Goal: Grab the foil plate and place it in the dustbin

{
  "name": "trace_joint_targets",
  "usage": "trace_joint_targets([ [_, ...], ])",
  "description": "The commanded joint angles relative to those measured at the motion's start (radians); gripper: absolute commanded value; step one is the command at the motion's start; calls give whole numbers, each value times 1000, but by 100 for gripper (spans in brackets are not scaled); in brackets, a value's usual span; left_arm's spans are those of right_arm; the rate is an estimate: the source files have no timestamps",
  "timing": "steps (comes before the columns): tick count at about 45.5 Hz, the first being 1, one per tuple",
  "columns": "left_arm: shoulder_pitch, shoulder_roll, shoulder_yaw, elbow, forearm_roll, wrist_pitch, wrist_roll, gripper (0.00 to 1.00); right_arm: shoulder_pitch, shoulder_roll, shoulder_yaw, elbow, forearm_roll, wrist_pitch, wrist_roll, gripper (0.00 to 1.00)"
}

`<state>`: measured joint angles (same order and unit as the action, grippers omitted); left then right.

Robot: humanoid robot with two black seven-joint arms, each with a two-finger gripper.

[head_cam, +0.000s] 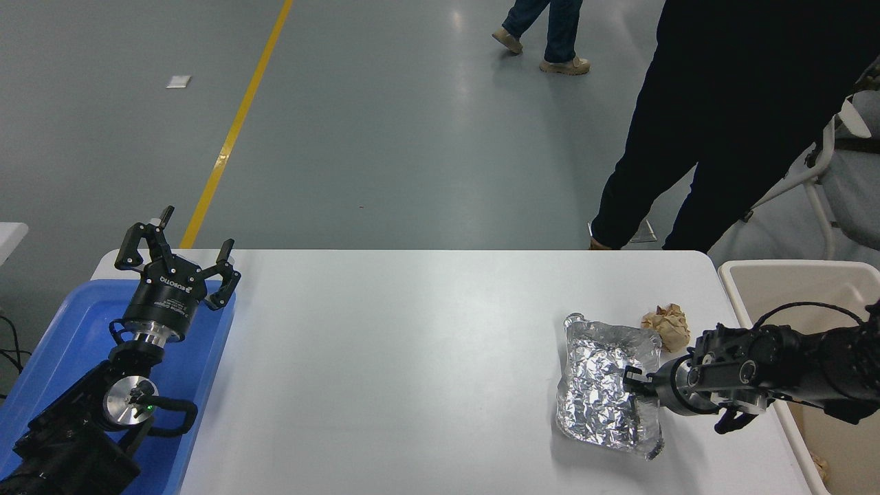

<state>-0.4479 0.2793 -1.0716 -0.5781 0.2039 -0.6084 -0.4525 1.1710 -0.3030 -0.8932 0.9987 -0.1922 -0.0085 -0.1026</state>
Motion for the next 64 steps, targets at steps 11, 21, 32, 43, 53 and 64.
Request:
trace_joint_targets([
  [11,0,0,-1,0,0,1,0,98,108,-51,-9,61,-33,-28,1,0],
  [21,0,0,1,0,0,-1,0,98,283,-143,-9,231,-33,-15,9,0],
  [32,0,0,1,0,0,1,0,98,464,-214,-13,342,-32,48,21,0],
  [43,0,0,-1,0,0,1,0,98,667,-314,4,362,-18,272,26,0],
  [53,0,0,1,0,0,-1,0,98,855,-412,20,362,-18,432,27,0],
  [64,0,0,-1,0,0,-1,0,98,961,-476,25,362,-19,527,27,0],
])
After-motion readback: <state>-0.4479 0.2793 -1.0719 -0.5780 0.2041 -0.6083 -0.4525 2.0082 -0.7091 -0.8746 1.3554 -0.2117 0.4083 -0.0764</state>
